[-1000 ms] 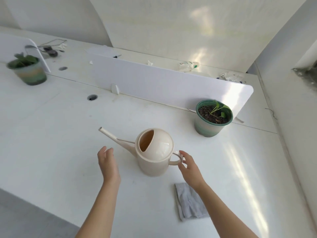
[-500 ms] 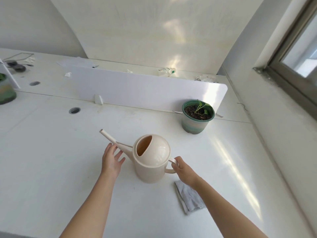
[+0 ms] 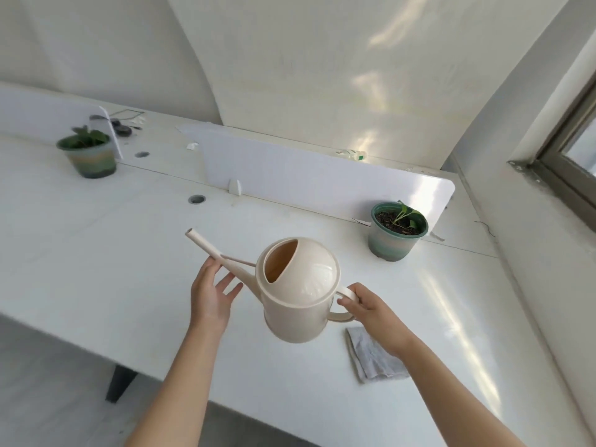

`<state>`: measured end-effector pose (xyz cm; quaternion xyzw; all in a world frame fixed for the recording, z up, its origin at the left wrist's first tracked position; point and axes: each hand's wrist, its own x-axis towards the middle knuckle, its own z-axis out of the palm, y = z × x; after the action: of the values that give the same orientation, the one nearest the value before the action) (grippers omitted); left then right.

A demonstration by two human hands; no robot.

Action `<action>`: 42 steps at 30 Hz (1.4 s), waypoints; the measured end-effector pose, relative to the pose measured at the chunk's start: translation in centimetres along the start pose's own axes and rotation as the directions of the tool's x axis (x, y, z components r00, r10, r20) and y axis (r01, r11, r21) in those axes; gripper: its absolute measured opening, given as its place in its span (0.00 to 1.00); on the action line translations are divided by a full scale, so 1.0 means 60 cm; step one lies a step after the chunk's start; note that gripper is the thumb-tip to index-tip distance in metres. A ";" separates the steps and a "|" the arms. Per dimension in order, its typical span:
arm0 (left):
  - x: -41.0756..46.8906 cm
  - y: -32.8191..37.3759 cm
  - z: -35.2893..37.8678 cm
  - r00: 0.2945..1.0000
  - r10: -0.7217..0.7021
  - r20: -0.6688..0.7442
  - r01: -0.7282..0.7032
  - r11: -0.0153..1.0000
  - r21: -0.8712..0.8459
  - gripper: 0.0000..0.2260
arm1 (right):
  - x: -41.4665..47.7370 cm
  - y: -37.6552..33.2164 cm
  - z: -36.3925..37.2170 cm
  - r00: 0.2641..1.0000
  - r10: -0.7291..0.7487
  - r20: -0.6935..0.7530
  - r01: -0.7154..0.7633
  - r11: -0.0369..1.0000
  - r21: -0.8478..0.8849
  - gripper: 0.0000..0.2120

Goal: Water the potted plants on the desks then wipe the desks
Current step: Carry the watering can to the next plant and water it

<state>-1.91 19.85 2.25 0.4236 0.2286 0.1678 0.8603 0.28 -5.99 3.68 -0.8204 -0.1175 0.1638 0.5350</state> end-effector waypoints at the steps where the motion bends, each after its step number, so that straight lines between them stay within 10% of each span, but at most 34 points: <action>1: -0.022 0.013 -0.014 0.999 0.035 -0.016 -0.035 0.999 -0.005 0.08 | -0.009 -0.008 0.006 1.000 -0.026 0.017 0.025 1.000 0.014 0.06; 23: -0.330 0.223 -0.504 0.839 0.291 -0.460 -0.339 0.941 -0.022 0.18 | -0.095 -0.177 0.465 0.758 -0.133 0.639 0.080 0.991 0.111 0.04; 42: -0.112 0.497 -0.814 0.758 0.291 -0.584 -0.365 0.931 -0.011 0.20 | 0.108 -0.374 0.895 0.715 -0.146 0.684 0.110 0.989 0.096 0.06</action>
<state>-36.56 65.91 1.74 0.3325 0.3875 0.4492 0.7332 -15.34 50.45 3.26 -0.6774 -0.3602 0.4221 0.4829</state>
